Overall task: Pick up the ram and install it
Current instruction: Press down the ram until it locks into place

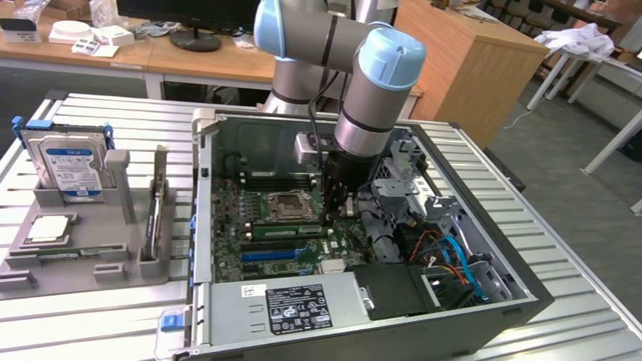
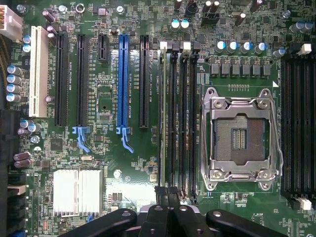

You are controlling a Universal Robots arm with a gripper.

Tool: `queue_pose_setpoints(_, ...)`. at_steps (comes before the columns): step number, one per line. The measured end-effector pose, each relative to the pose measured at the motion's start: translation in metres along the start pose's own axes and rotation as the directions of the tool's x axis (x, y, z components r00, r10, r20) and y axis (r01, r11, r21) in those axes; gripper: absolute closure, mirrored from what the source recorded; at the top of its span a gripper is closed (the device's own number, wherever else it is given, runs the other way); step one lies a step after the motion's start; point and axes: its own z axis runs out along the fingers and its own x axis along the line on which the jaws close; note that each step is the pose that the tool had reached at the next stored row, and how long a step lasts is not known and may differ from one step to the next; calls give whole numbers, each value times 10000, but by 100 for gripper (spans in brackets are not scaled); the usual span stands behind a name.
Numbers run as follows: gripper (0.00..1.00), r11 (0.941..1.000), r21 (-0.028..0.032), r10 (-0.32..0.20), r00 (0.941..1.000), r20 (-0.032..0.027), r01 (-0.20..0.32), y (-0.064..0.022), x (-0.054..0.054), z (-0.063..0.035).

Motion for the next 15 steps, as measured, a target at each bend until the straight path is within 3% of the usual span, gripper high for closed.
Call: queue_pose_setpoints(15,89,10000,49,-3,10000,-2,3,-1,0,18)
